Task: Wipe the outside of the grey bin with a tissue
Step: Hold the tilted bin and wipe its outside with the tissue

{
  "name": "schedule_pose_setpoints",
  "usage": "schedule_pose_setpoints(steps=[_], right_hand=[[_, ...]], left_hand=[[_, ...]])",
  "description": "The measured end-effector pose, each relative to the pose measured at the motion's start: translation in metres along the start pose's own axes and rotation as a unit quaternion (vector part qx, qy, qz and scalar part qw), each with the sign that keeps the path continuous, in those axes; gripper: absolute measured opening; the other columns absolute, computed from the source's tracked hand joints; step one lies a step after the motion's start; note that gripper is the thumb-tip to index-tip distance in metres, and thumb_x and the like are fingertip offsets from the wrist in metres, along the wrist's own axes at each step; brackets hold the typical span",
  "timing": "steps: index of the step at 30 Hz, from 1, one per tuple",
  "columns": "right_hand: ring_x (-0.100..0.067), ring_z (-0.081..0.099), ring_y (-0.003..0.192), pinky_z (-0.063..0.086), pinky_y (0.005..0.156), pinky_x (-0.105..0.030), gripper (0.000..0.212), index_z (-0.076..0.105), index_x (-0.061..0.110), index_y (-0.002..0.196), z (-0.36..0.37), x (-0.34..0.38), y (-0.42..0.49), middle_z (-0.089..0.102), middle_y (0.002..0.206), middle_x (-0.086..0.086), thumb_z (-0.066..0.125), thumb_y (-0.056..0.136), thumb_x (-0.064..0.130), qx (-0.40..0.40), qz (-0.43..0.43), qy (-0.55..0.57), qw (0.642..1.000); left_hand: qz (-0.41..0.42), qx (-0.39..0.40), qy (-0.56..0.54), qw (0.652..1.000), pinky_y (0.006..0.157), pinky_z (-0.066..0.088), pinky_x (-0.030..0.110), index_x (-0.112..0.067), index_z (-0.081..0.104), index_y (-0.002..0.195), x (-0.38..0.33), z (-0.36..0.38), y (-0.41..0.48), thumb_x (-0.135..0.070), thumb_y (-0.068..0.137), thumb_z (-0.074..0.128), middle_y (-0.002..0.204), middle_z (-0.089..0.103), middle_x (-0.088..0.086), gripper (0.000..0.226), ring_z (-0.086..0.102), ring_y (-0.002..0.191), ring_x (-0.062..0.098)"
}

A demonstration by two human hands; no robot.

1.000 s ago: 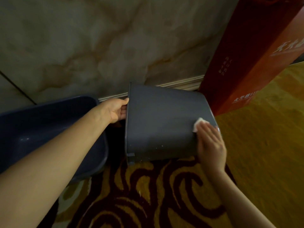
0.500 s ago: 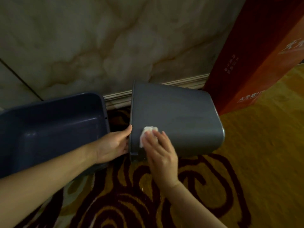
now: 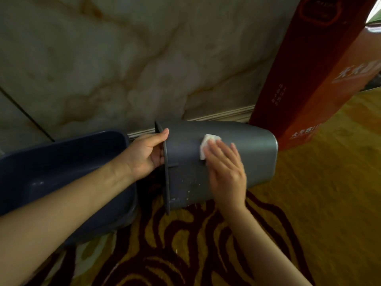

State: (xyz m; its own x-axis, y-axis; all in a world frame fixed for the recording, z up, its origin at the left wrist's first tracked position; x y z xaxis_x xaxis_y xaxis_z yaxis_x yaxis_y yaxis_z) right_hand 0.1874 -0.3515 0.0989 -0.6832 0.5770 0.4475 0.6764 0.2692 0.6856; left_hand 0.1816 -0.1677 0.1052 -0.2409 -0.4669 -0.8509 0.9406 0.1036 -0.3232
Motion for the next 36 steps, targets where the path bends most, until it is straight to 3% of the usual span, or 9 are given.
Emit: schedule_pose_setpoints(steps=[8,14,16,20,24,27,31,34,36], right_hand=[[-0.025,0.058,0.117,0.038,0.107,-0.047,0.026,0.066,0.005,0.111,-0.048,-0.084,0.034,0.065,0.120,-0.014,0.060,0.087,-0.002,-0.042,0.130,-0.044,0.990],[-0.021,0.055,0.120,0.035,0.103,-0.028,0.026,0.068,0.011,0.110,-0.042,-0.070,0.057,0.066,0.120,-0.007,0.060,0.087,0.004,-0.004,0.171,-0.019,0.985],[-0.026,0.057,0.118,0.035,0.102,-0.031,0.027,0.069,0.009,0.109,-0.036,-0.049,0.057,0.067,0.118,-0.009,0.063,0.084,0.000,0.011,0.151,-0.015,0.988],[-0.027,0.066,0.103,0.046,0.098,-0.042,0.027,0.073,0.007,0.099,-0.020,0.008,0.051,0.072,0.107,-0.010,0.069,0.076,-0.006,0.014,0.060,-0.007,0.998],[-0.020,0.063,0.106,0.039,0.105,-0.031,0.025,0.070,0.012,0.100,0.008,0.070,0.036,0.072,0.107,-0.003,0.059,0.082,0.000,0.058,-0.020,0.047,0.997],[-0.015,0.058,0.110,0.028,0.110,-0.025,0.021,0.069,0.014,0.099,0.021,0.086,0.041,0.070,0.107,0.001,0.055,0.086,0.003,0.080,-0.010,0.067,0.994],[-0.022,0.059,0.112,0.027,0.110,-0.031,0.020,0.071,0.009,0.094,0.032,0.079,0.063,0.071,0.110,-0.004,0.058,0.083,-0.001,0.129,0.008,0.056,0.990],[-0.025,0.059,0.113,0.028,0.110,-0.033,0.022,0.072,0.008,0.092,0.032,0.069,0.070,0.069,0.114,-0.007,0.056,0.081,-0.001,0.148,0.008,0.039,0.988],[-0.025,0.061,0.109,0.029,0.109,-0.034,0.024,0.073,0.008,0.094,0.024,0.048,0.070,0.070,0.111,-0.009,0.057,0.079,-0.003,0.132,0.029,0.015,0.991]], left_hand=[[-0.002,-0.014,-0.017,1.000,0.043,0.053,0.020,-0.007,0.060,0.085,-0.021,0.011,0.001,-0.017,0.096,0.040,0.052,0.070,0.000,0.025,0.066,0.045,0.008],[-0.016,-0.071,-0.041,0.997,0.059,0.059,0.028,-0.008,0.059,0.090,-0.035,-0.003,0.003,-0.018,0.094,0.043,0.084,0.064,0.007,0.020,0.066,0.067,0.016],[-0.020,-0.078,-0.042,0.996,0.059,0.059,0.029,-0.007,0.059,0.091,-0.037,-0.005,0.004,-0.018,0.094,0.043,0.084,0.065,0.007,0.020,0.068,0.065,0.016],[-0.012,-0.090,-0.061,0.994,0.051,0.058,0.028,-0.007,0.061,0.085,-0.042,-0.004,0.010,-0.018,0.095,0.042,0.058,0.073,0.004,0.024,0.070,0.052,0.014],[0.000,-0.116,-0.079,0.990,0.042,0.055,0.022,-0.009,0.059,0.077,-0.045,-0.001,0.018,-0.026,0.097,0.042,0.048,0.069,0.002,0.031,0.067,0.044,0.012],[0.013,-0.101,-0.106,0.989,0.043,0.055,0.021,-0.009,0.059,0.079,-0.047,0.000,0.020,-0.033,0.098,0.036,0.052,0.071,0.003,0.039,0.069,0.047,0.012],[-0.024,-0.004,-0.073,0.997,0.060,0.058,0.024,0.001,0.063,0.089,-0.043,0.005,0.013,-0.034,0.100,0.025,0.073,0.074,0.010,0.052,0.072,0.063,0.015],[-0.015,-0.010,-0.026,1.000,0.069,0.058,0.025,0.007,0.055,0.113,-0.040,0.005,0.011,-0.019,0.100,0.027,0.096,0.069,0.014,0.041,0.071,0.075,0.016],[0.007,-0.042,-0.026,0.999,0.066,0.058,0.028,0.001,0.050,0.123,-0.044,0.002,0.013,-0.014,0.099,0.031,0.102,0.064,0.013,0.034,0.069,0.077,0.016]])
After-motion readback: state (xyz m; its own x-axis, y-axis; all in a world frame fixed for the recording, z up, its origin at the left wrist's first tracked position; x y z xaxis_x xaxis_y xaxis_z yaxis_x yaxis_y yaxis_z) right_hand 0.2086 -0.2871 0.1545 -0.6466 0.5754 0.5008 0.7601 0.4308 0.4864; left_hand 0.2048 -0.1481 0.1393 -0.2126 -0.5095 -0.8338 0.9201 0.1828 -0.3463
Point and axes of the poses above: each hand's wrist, its own y-axis towards the middle knuckle, its own z-axis out of the palm, x = y × z, the point moved 5 cm from there along y, towards the middle knuckle
